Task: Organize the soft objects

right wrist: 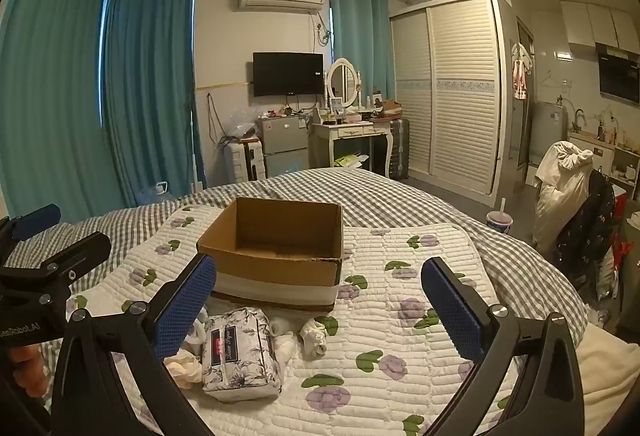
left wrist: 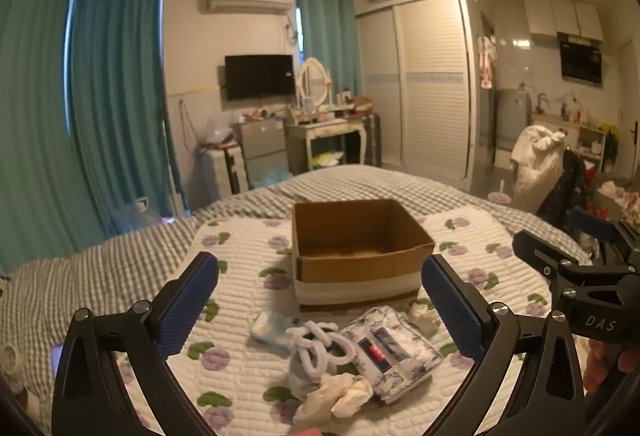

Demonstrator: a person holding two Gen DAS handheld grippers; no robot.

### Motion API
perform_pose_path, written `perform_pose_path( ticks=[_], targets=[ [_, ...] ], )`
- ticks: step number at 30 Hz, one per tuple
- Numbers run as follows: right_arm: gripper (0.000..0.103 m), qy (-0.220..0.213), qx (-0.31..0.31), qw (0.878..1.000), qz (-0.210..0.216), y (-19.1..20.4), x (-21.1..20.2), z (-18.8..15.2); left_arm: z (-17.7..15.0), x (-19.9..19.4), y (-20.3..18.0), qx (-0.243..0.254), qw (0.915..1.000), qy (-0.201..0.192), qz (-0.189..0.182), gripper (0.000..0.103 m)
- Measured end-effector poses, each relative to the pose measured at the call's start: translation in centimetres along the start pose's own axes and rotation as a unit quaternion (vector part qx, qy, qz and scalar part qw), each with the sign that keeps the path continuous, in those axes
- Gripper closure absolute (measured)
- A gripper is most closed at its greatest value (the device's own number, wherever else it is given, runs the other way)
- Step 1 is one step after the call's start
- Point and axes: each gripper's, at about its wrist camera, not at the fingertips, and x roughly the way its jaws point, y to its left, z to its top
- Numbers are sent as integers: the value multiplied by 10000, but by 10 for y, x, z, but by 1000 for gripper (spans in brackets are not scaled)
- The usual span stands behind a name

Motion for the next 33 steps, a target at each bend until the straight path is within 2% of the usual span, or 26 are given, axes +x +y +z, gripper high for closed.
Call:
perform_pose_path(
  ticks=[33],
  targets=[
    [0,93,-43,9999,39,2,6,-9,-7,3,4,-90,9999,100,-24,0]
  ],
)
